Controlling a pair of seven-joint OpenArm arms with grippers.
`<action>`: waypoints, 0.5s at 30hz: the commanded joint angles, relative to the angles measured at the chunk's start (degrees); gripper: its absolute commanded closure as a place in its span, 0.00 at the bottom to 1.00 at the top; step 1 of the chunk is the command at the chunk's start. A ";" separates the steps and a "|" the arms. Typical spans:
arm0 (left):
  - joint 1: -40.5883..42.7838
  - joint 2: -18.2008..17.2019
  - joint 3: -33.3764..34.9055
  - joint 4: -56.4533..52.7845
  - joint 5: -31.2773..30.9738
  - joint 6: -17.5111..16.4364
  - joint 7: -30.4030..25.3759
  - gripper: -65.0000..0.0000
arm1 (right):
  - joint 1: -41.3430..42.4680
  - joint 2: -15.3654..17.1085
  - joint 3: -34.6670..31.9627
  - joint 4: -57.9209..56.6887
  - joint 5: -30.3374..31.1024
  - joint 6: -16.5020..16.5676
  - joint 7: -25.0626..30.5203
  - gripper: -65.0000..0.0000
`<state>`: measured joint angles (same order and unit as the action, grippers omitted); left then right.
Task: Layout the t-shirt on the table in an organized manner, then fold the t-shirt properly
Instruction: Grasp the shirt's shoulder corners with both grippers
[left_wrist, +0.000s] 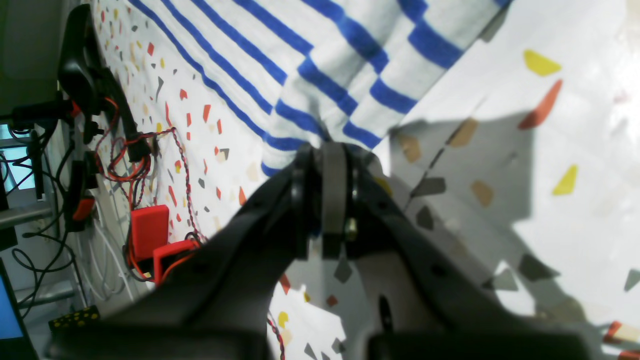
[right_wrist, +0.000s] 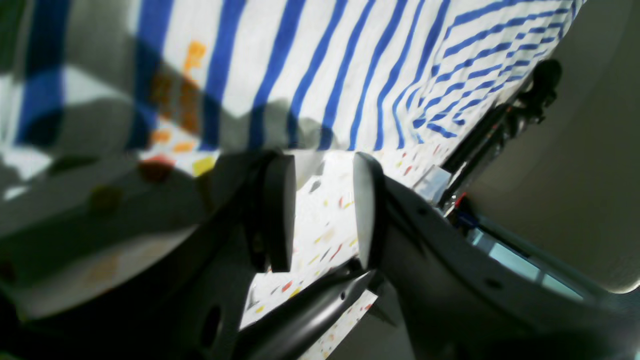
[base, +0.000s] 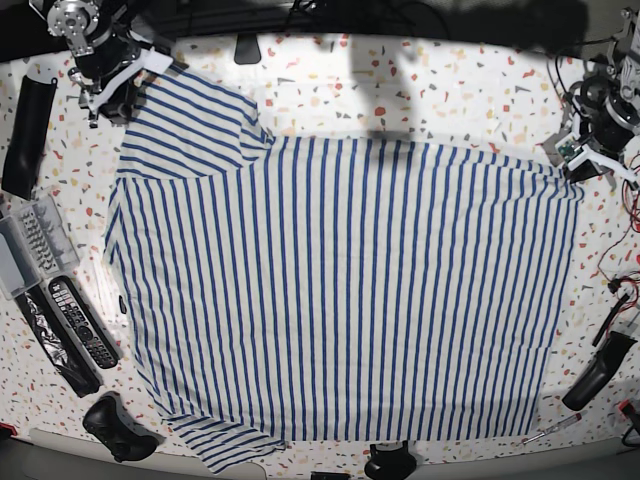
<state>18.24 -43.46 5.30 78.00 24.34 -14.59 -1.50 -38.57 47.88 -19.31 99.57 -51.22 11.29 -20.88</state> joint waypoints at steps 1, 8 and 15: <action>-0.13 -0.98 -0.33 0.35 0.02 0.24 0.59 1.00 | 1.03 0.13 -0.98 0.42 0.26 -0.02 0.72 0.70; -0.11 -0.98 -0.33 0.35 0.00 0.24 0.63 1.00 | 8.96 -1.90 -9.51 0.42 2.47 0.13 -1.09 0.70; -0.07 -0.98 -0.33 0.35 0.00 0.22 0.61 1.00 | 12.13 -3.30 -11.43 0.35 3.89 4.76 -2.69 0.61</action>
<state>18.26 -43.35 5.30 78.00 24.21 -14.59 -1.48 -26.33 44.05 -30.76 99.48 -47.97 15.20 -23.92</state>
